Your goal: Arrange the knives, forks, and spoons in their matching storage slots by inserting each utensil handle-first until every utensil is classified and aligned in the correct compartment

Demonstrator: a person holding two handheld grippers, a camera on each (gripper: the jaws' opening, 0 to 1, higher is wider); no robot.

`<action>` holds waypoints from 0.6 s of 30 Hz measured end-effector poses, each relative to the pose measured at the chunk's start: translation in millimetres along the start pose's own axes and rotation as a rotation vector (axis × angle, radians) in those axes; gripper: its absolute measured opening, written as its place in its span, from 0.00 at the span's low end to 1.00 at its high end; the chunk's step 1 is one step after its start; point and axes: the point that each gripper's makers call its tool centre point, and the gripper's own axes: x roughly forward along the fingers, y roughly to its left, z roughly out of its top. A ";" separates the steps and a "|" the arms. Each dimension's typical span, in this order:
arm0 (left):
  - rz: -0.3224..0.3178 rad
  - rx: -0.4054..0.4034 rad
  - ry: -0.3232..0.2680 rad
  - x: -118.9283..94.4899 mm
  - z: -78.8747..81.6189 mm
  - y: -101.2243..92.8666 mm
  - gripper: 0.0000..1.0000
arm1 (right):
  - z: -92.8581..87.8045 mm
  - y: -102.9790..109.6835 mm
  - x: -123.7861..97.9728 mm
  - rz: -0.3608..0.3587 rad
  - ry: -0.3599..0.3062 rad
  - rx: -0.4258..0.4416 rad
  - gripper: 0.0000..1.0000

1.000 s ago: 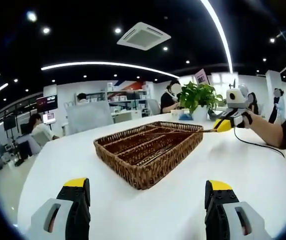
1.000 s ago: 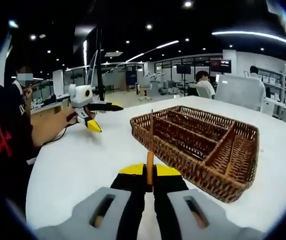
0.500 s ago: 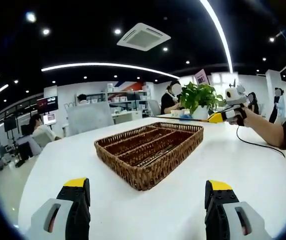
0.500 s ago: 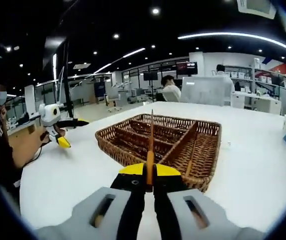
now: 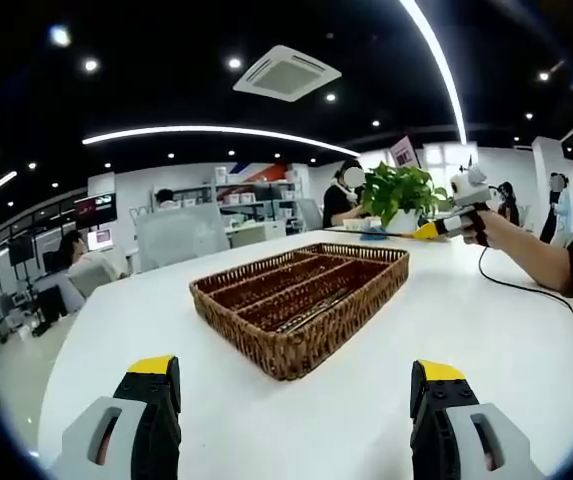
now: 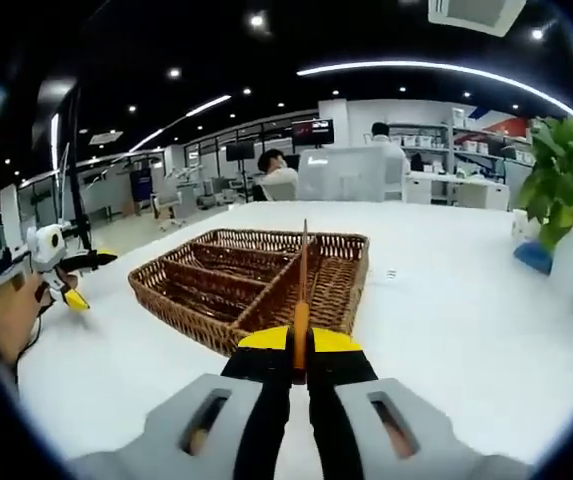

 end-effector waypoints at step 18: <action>-0.001 0.008 -0.004 -0.7 1.3 -0.8 1.00 | 3.9 -11.1 -1.2 -0.074 -0.001 -0.009 0.03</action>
